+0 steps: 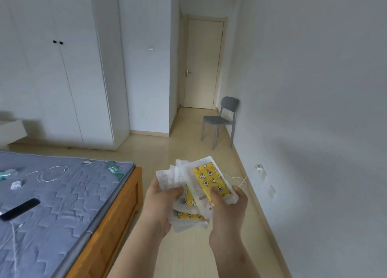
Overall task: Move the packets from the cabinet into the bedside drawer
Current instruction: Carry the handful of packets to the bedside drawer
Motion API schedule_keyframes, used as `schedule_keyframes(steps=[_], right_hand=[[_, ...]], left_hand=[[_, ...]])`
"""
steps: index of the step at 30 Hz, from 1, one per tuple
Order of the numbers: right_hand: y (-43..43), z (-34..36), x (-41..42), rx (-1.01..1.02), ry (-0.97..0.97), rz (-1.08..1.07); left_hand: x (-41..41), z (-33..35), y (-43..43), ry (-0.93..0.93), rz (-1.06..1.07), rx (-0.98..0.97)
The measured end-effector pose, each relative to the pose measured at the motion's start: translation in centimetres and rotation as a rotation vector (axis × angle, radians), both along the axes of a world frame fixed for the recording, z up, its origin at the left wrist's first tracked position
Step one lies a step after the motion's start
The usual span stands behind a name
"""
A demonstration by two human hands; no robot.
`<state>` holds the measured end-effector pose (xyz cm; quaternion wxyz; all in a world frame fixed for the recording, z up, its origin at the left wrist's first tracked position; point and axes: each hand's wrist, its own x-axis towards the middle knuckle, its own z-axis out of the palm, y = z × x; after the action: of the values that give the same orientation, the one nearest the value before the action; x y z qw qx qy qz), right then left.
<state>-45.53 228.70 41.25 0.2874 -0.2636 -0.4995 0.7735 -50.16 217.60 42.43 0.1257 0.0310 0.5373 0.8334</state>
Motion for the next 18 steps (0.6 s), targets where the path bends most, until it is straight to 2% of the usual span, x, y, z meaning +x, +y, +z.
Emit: schedule_keyframes(steps=[4,10,12,18], right_hand=[[0.7,-0.7,-8.2,0.055,-0.066,0.168],[1.3,-3.0,-21.8,0.017,-0.174,0.33],[1.4,-3.6,-26.4,0.011,-0.182,0.346],[1.9,-2.0,-42.2,-0.047,-0.115,0.371]], left_hand=[[-7.3,-1.1,-0.1,-0.003,0.176,-0.004],[-20.3,-3.5,0.2,-0.017,0.248,0.005],[-25.1,-4.5,0.1,-0.036,0.225,0.037],[-41.4,-3.4,-0.1,-0.022,-0.026,0.195]])
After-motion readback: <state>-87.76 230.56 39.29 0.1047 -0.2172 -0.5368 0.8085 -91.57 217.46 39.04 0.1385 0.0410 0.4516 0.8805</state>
